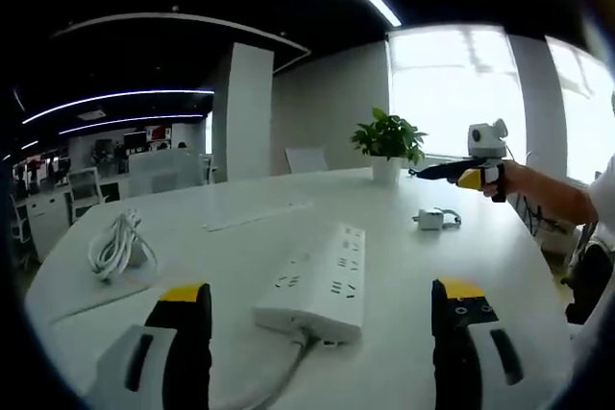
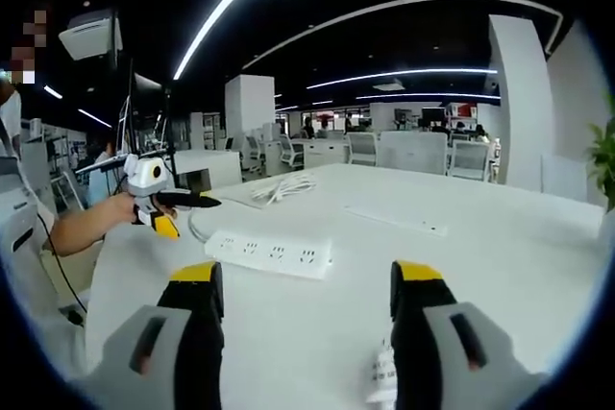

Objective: Straighten the power strip on the desk, plug the charger into it

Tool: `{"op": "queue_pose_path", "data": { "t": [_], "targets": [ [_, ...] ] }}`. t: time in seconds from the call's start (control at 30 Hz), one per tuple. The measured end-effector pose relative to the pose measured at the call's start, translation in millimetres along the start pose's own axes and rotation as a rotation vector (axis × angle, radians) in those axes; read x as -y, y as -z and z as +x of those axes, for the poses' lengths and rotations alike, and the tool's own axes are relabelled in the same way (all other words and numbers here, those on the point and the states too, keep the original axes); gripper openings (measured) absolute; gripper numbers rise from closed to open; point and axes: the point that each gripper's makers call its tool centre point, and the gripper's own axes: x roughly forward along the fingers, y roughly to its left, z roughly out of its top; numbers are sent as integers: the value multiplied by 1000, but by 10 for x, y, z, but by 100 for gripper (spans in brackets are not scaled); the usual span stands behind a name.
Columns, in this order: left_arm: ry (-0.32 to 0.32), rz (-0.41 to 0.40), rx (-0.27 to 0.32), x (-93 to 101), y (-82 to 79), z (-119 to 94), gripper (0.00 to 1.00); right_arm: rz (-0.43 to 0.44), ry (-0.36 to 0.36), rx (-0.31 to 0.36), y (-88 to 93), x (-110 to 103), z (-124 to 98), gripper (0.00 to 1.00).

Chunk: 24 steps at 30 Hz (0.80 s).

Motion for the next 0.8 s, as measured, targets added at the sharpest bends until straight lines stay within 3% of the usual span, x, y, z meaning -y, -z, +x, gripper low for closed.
{"op": "queue_pose_path", "data": {
  "t": [0.8],
  "targets": [
    [1, 3, -5, -112, 120, 180, 96, -34, -63, -35, 68, 87, 416, 70]
  ]
}}
